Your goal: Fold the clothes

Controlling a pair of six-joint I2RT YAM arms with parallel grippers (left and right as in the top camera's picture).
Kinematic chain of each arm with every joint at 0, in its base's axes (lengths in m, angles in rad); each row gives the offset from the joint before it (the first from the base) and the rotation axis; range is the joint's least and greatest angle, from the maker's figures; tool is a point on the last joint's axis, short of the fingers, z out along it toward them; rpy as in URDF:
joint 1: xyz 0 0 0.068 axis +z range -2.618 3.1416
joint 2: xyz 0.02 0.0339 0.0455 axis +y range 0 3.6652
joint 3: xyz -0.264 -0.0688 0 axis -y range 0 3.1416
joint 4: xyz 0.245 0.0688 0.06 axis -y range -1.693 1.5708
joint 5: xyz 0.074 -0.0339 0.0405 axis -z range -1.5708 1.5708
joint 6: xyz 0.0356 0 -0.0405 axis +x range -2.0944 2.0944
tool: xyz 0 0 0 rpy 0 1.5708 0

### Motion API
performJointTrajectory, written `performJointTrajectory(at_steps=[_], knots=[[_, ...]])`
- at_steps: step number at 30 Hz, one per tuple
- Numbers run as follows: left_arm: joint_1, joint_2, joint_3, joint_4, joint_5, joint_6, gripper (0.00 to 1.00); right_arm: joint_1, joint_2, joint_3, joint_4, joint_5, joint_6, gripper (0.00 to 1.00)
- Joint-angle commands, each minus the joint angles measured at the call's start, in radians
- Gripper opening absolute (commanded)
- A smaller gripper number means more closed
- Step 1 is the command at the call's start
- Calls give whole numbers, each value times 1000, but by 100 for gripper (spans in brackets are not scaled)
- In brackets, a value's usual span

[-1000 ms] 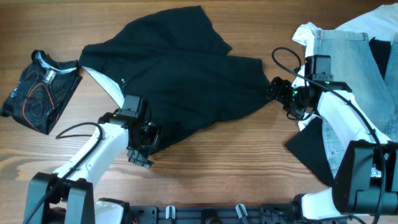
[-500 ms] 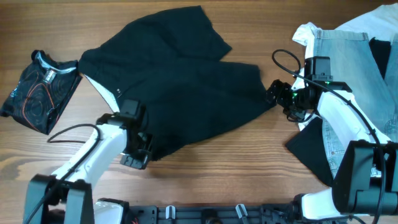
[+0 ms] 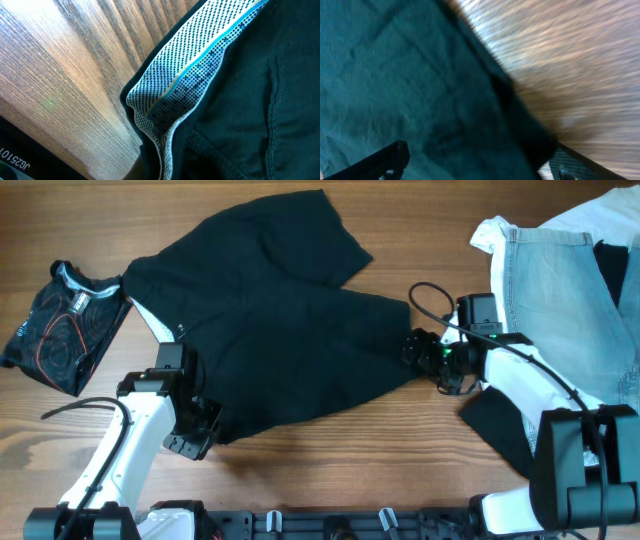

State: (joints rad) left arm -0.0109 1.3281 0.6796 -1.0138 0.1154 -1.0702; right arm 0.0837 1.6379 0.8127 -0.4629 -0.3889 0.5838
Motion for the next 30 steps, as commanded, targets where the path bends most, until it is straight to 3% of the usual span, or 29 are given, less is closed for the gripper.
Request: performJointTrajectory(at_steps=[1,3,5,6,11,14,19,25,30], knots=[[7,-12,-6,-4,-32,20,4,39,8,-21,-6,31,86,87],[7,-12,-6,-4,-32,20,4,40,8,-21,-6,69,100,61],[7,-12,-6,-4,-32,58,4,40,8,-21,0,113,108,13],[7,-12,-6,-5,-31,91,4,39,8,-21,9,131,107,4],[7,-35,105,-50,-80,205,4,-40,-54,71,-47,119,-1,4],[6,-70,246,-96,-79,337,4,-92,-166,154,-104,119,-73,4],[6,-179,494,-216,-49,431,4,-178,-403,237,-200,144,-119,4],[6,-388,605,-315,-17,486,4,-236,-607,275,-280,271,-209,4],[7,-483,619,-230,-175,471,4,-242,-607,368,-212,284,-346,4]])
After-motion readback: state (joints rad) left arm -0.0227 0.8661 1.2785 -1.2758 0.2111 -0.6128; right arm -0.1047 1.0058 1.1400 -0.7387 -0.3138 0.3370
